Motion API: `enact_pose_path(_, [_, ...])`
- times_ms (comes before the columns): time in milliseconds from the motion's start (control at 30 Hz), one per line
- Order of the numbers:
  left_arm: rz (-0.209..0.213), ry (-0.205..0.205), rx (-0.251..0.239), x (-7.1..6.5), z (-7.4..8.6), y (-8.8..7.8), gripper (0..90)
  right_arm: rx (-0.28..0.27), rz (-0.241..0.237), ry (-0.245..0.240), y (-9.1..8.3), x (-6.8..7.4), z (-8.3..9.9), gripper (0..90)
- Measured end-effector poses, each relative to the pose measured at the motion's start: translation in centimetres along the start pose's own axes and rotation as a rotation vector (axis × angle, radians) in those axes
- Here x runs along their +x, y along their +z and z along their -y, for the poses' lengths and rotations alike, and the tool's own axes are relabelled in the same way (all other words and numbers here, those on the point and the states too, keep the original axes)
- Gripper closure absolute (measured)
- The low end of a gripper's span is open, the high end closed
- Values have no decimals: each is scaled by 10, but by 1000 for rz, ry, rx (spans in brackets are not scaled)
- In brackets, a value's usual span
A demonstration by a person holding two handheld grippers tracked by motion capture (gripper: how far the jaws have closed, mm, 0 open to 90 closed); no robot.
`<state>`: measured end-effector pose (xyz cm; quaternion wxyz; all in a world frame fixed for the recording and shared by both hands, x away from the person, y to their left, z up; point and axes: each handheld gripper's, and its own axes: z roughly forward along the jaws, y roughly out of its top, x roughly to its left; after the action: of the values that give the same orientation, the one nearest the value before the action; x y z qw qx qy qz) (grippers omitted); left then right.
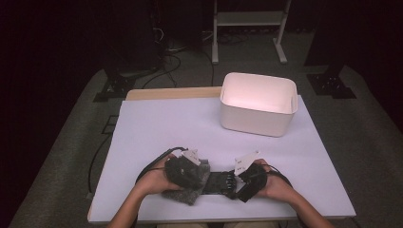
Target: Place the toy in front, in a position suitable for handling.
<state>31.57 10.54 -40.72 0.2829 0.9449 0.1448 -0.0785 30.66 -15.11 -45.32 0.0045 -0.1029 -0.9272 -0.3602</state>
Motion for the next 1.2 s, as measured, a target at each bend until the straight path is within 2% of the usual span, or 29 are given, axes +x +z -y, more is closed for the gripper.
enact_pose_path(167, [7, -7, -21, 0, 3, 0, 765, -9, -16, 43, -11, -2, -1, 191])
enact_pose_path(400, [-9, 14, 2, -4, 0, 1, 765, 0, -40, 69, -23, -8, -15, 183])
enact_pose_path(533, [-11, 23, 1, -6, 0, 1, 765, 7, -59, 75, -22, -11, -26, 183])
enact_pose_path(633, [-6, 25, 1, -7, 0, 1, 765, 32, -72, 78, -14, -17, -37, 186])
enact_pose_path(867, [24, 47, 1, -10, -2, 4, 765, 53, -108, 101, -1, -24, -39, 210])
enact_pose_path(933, [31, 46, 1, -11, -2, 5, 765, 41, -142, 139, 1, -27, -35, 216])
enact_pose_path(1033, [33, 46, 6, -10, -3, 5, 765, 31, -159, 164, 2, -29, -32, 222])
enact_pose_path(1067, [32, 47, 9, -10, -3, 5, 765, 22, -181, 191, 3, -31, -29, 233])
enact_pose_path(1133, [27, 46, 13, -12, -4, 5, 765, 15, -194, 204, 3, -32, -28, 239])
enact_pose_path(1167, [24, 43, 15, -12, -5, 5, 764, 9, -216, 234, 5, -33, -26, 249])
enact_pose_path(1200, [22, 44, 16, -12, -5, 5, 764, 9, -216, 234, 5, -33, -26, 249])
